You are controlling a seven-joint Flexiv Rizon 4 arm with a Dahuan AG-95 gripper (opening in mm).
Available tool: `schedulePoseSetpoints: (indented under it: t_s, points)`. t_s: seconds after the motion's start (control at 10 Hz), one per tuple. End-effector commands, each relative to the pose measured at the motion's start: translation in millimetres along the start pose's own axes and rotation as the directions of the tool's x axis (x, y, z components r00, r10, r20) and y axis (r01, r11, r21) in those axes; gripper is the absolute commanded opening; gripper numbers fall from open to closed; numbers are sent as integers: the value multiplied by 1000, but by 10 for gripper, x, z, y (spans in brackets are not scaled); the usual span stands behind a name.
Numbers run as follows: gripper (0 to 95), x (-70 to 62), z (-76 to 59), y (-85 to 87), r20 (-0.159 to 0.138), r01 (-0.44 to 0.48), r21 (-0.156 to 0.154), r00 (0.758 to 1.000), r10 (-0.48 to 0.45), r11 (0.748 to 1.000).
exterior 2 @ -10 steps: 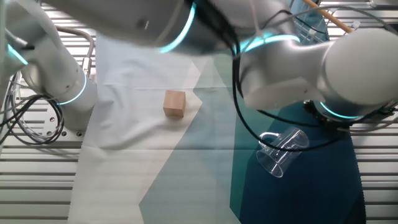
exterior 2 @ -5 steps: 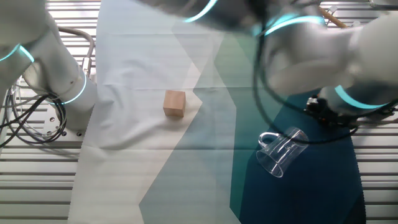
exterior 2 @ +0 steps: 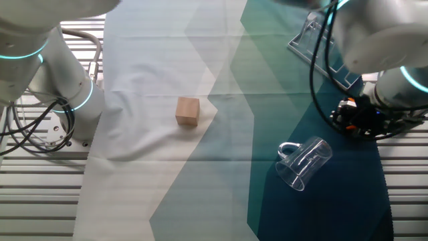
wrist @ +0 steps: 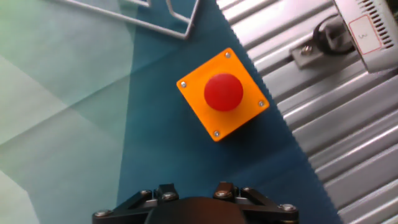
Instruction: Put the cup on the cup rack
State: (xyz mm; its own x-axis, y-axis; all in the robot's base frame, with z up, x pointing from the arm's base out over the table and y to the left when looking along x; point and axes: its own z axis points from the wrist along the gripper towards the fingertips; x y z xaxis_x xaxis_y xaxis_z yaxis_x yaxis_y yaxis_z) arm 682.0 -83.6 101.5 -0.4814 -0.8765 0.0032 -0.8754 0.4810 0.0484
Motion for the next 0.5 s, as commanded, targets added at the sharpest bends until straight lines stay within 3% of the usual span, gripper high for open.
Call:
schedulePoseSetpoints:
  t_s: [0.1, 0.3, 0.5]
  points:
    - [380, 105, 34, 68, -26, -69, 4, 997, 69, 998]
    - [380, 129, 58, 78, -45, -81, 15, 996, 82, 997]
    - [380, 127, 94, 66, -39, -87, 16, 995, 88, 996]
